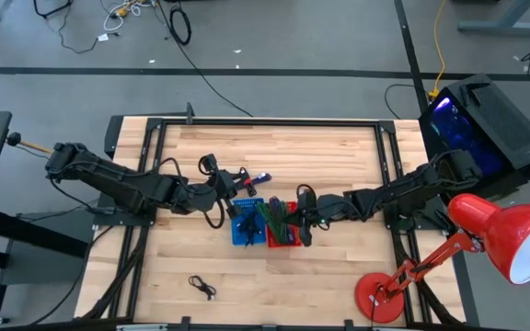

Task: Pick & Place USB Port
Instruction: Put the black and green USB cable into the red basket, then put the black USB cable into the blue basket

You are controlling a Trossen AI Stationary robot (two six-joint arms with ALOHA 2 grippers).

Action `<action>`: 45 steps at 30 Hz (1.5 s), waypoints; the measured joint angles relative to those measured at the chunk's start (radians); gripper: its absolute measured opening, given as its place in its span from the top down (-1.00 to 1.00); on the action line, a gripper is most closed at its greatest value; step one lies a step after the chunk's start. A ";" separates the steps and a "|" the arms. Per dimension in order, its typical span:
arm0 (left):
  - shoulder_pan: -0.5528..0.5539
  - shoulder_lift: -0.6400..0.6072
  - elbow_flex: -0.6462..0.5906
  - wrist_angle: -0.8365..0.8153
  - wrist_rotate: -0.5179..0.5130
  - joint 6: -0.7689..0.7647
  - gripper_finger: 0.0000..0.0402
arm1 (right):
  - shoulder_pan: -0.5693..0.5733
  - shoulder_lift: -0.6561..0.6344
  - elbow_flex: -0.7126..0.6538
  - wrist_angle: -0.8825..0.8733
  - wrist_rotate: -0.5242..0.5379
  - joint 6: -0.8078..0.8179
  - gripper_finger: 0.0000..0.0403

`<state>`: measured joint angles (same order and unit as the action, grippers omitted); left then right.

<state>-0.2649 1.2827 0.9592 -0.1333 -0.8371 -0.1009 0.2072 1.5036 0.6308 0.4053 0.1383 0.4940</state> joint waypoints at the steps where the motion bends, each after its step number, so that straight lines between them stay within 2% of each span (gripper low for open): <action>1: 0.000 0.000 0.000 0.000 0.000 0.000 0.80 | 0.000 0.000 0.000 -0.003 0.001 0.005 0.94; 12: 0.000 0.000 0.000 -0.023 0.000 -0.001 0.80 | 0.006 0.000 0.000 -0.008 0.031 0.008 0.61; 26: 0.000 0.000 0.000 -0.038 0.000 -0.002 0.80 | -0.001 0.000 0.000 0.089 0.090 -0.103 0.28; 30: 0.008 0.000 0.000 -0.106 0.000 0.003 0.80 | -0.004 0.000 0.000 0.142 0.089 -0.170 0.24; 33: 0.050 0.000 0.000 -0.234 0.002 0.015 0.80 | -0.016 0.000 0.000 0.161 0.089 -0.190 0.23; 35: 0.099 0.013 0.000 -0.324 0.010 0.072 0.80 | -0.023 0.000 0.000 0.173 0.081 -0.189 0.23; 40: 0.231 0.063 0.000 -0.473 0.106 0.400 0.80 | -0.024 0.000 0.000 0.186 0.056 -0.189 0.23; 43: 0.324 0.096 0.000 -0.457 0.207 0.553 0.81 | -0.019 0.000 0.000 0.186 0.051 -0.186 0.23; 45: 0.378 0.119 0.000 -0.448 0.311 0.664 0.81 | -0.015 0.000 0.000 0.186 0.053 -0.185 0.23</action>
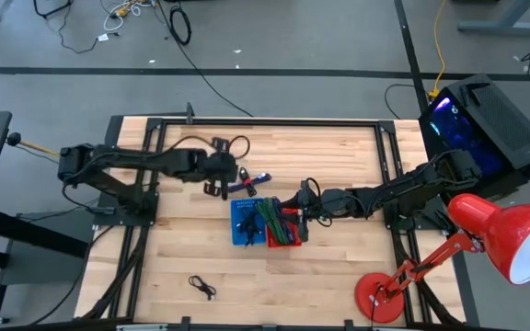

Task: Pick & Place USB Port
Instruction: Put the black USB cable into the blue basket

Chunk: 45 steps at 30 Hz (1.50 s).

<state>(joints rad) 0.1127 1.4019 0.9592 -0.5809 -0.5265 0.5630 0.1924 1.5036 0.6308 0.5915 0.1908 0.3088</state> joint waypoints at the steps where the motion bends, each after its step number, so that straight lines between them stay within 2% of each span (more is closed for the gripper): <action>1: 0.025 0.012 0.000 0.010 0.063 0.058 0.81 | 0.003 0.000 0.000 0.000 0.001 0.000 0.23; 5: 0.109 0.073 0.000 0.084 0.259 0.251 0.81 | 0.006 0.000 0.000 0.000 0.000 0.000 0.23; 11: 0.154 0.164 0.000 0.249 0.348 0.310 0.81 | 0.006 0.000 0.000 -0.002 0.000 0.005 0.23; 15: 0.156 0.233 0.000 0.299 0.451 0.434 0.81 | 0.005 0.000 0.000 -0.001 0.001 -0.003 0.23; 20: 0.129 0.274 0.000 0.290 0.401 0.546 0.83 | 0.013 0.000 0.000 -0.005 0.003 0.005 0.23; 27: 0.095 0.279 0.001 0.294 0.393 0.548 0.95 | 0.019 0.000 0.000 -0.008 0.003 -0.003 0.23; 31: 0.082 0.279 0.001 0.293 0.392 0.530 0.96 | 0.019 0.000 0.000 -0.007 0.003 -0.003 0.23; 35: 0.074 0.279 0.001 0.293 0.391 0.522 0.83 | 0.019 0.000 0.000 -0.007 0.003 -0.003 0.23; 45: 0.073 0.279 0.001 0.296 0.377 0.495 0.30 | 0.019 0.000 0.000 -0.008 0.003 -0.003 0.23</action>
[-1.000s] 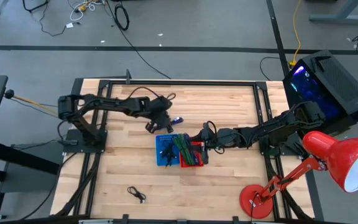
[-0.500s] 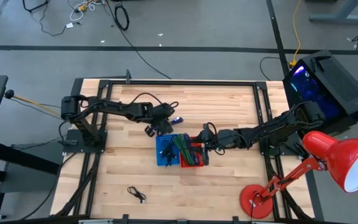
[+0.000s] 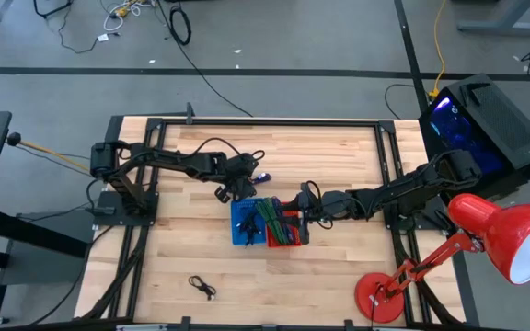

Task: Pick & Place USB Port
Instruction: Put the black USB cable into the blue basket

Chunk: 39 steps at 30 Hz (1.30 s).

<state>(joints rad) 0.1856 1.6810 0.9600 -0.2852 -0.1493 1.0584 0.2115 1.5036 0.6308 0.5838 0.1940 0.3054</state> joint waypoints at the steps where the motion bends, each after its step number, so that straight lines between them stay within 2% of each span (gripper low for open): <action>1: 0.000 0.000 0.000 0.000 0.000 0.000 0.26 | 0.000 0.000 0.000 0.000 0.000 0.000 0.23; 4: 0.000 0.000 0.000 0.000 0.016 0.000 0.20 | 0.000 0.000 0.000 0.000 0.000 0.000 0.23; 8: 0.000 0.008 0.000 0.002 0.072 0.000 0.20 | 0.000 0.000 0.000 0.000 0.000 0.000 0.23; 21: 0.001 0.074 -0.001 0.039 0.073 0.000 0.30 | 0.000 0.000 -0.001 0.005 0.000 0.000 0.23; 24: -0.002 0.085 0.000 0.047 0.074 0.014 0.43 | 0.000 0.000 -0.001 0.000 0.000 0.001 0.23; 29: -0.005 0.084 0.000 0.040 0.072 -0.003 0.91 | 0.000 0.000 -0.001 0.003 0.000 0.003 0.23; 35: -0.005 0.082 0.001 0.029 0.066 -0.024 0.96 | 0.000 0.000 -0.001 0.000 0.000 0.003 0.23; 39: -0.005 0.070 0.006 0.004 -0.003 -0.033 0.97 | 0.000 0.000 -0.001 -0.001 0.000 0.000 0.23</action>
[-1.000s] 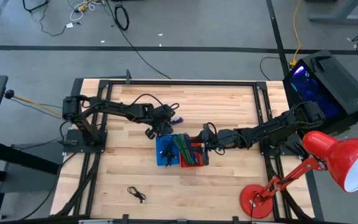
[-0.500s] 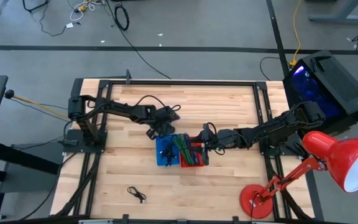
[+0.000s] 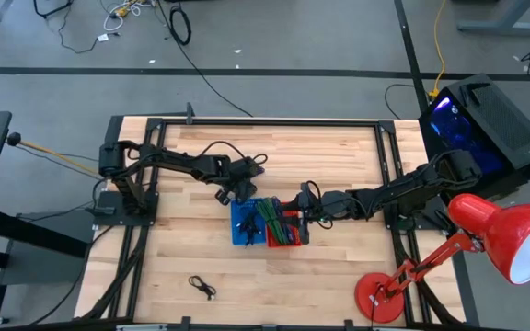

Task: Pick & Place USB Port
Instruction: Put the black USB cable into the blue basket

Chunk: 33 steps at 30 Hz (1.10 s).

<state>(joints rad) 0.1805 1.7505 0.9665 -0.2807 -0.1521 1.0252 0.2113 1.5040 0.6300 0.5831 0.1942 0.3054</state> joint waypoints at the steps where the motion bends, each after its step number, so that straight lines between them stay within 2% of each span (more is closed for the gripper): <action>1: 0.000 -0.008 0.006 -0.019 -0.018 0.000 0.97 | 0.000 0.000 0.000 0.000 0.000 0.000 0.23; 5: 0.002 -0.044 0.046 -0.048 -0.039 -0.035 0.97 | 0.000 0.000 0.000 -0.001 0.000 0.000 0.23; 12: -0.005 -0.105 0.172 -0.194 -0.065 -0.225 0.97 | 0.000 0.000 0.000 -0.010 0.000 0.000 0.23; 15: -0.008 -0.122 0.241 -0.301 -0.191 -0.404 0.97 | 0.000 0.000 0.000 -0.012 0.000 -0.005 0.23; 18: -0.002 -0.140 0.301 -0.406 -0.240 -0.745 0.97 | 0.000 0.000 0.000 -0.018 0.000 -0.007 0.23; 21: -0.001 -0.161 0.330 -0.517 -0.129 -1.029 0.97 | 0.000 0.000 0.000 -0.018 0.010 -0.019 0.23; 26: -0.063 -0.217 0.284 -0.438 0.120 -1.239 0.97 | -0.001 0.000 0.000 -0.023 0.056 -0.034 0.23; 29: -0.116 -0.235 0.269 -0.380 0.153 -1.340 0.97 | -0.001 0.000 0.000 -0.023 0.060 -0.051 0.23; 33: -0.183 -0.243 0.268 -0.349 0.119 -1.450 0.97 | -0.001 0.000 0.000 -0.021 0.058 -0.057 0.23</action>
<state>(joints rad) -0.0023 1.5072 1.2349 -0.6301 -0.0335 -0.4248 0.2108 1.5043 0.6300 0.5624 0.2520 0.2479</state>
